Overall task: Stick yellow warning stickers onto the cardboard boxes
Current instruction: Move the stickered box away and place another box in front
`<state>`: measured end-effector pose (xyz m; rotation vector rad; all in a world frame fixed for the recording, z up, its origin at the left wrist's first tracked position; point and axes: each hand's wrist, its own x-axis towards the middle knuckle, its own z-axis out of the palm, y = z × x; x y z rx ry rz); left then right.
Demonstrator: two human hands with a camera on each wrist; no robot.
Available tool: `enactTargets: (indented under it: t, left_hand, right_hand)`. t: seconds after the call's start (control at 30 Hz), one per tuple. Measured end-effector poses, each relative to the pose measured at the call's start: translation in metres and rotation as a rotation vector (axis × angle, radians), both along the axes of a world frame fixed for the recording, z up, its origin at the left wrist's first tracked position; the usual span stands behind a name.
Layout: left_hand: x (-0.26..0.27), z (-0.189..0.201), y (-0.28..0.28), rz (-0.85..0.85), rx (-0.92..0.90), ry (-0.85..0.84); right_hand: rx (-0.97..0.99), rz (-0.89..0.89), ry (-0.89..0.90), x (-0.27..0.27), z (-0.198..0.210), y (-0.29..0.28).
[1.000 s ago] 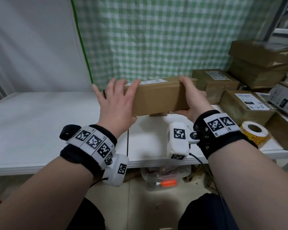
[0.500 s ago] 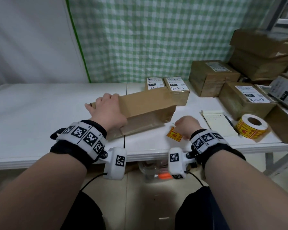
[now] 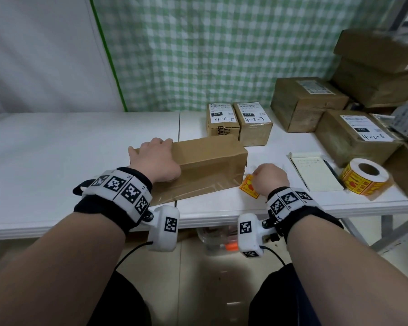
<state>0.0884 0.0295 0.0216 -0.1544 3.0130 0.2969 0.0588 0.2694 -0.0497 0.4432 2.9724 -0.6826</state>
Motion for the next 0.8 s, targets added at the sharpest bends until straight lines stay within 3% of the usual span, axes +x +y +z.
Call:
enactTargets:
  t: [0.23,0.37,0.43,0.6,0.8]
  left_hand:
    - [0.002,0.004,0.003,-0.011,0.000,-0.014]
    - [0.005,0.009,0.006,-0.065,0.021,-0.053]
    - [0.008,0.011,0.008,-0.107,0.034,-0.067]
    - [0.013,0.019,0.011,-0.172,0.140,-0.096]
    - [0.014,0.025,0.016,-0.141,0.849,0.209]
  right_hand:
    - [-0.385,-0.207,0.503,0.008,0.053,-0.006]
    - [-0.494,-0.116,0.717,0.013,0.085,-0.018]
    - [-0.596,0.003,0.687,0.012,0.093,-0.025]
    - [-0.902,0.254,0.362,0.013,0.092,-0.045]
    - [-1.015,0.363,0.252,0.010,0.077,-0.059]
